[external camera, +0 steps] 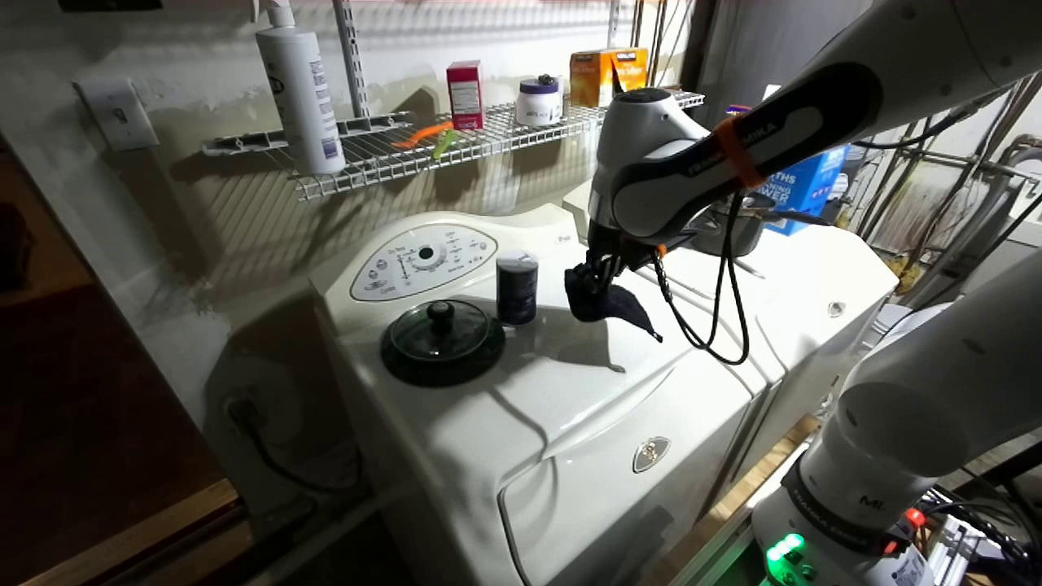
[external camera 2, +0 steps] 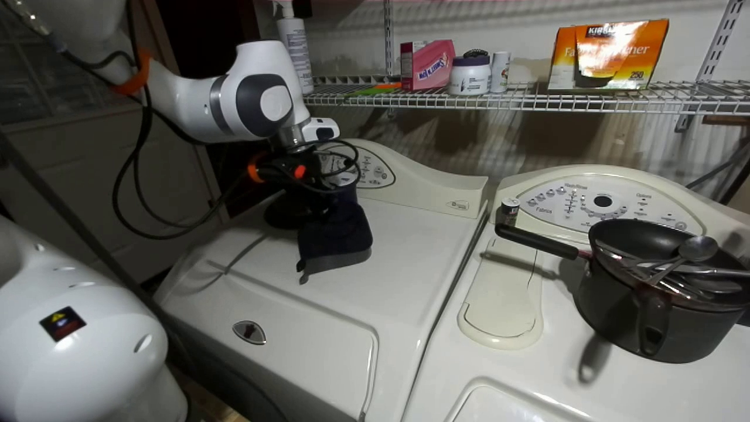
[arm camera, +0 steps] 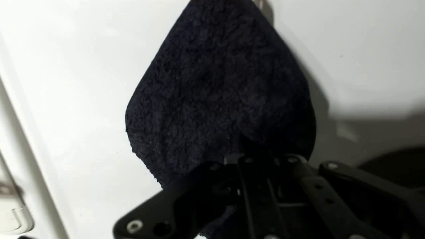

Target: Use the black object to wipe the washer

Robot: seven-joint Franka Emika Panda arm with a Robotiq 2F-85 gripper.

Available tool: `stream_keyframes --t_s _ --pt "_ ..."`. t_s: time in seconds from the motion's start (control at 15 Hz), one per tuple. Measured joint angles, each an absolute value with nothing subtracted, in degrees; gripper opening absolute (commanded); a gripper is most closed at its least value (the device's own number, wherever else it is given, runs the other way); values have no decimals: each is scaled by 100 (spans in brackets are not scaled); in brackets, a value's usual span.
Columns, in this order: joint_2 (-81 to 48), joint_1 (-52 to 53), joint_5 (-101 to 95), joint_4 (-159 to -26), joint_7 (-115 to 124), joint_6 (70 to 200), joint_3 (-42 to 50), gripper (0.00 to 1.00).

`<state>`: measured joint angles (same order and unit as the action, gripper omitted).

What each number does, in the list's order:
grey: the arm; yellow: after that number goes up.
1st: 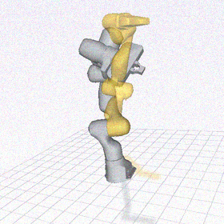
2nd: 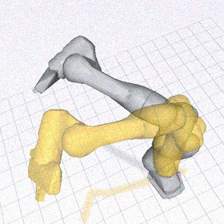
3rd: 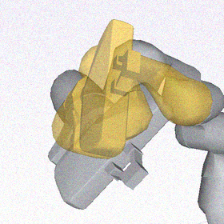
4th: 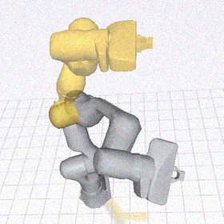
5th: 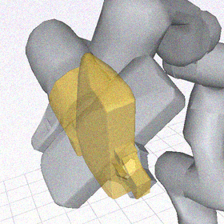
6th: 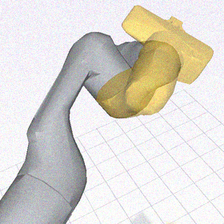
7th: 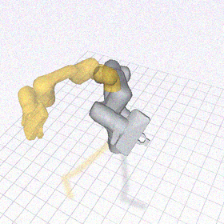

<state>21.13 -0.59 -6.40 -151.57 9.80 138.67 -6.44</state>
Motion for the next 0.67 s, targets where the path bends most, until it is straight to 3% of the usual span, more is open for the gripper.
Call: stream_keyframes --t_s 0.47,0.53,0.67 --pt "1184 -588 -1417 -14183 1130 13878 -573 3" --pt "923 -605 -1542 -13960 1156 13897 -546 11" --pt "708 -581 -1553 -13833 1155 13899 -484 11"
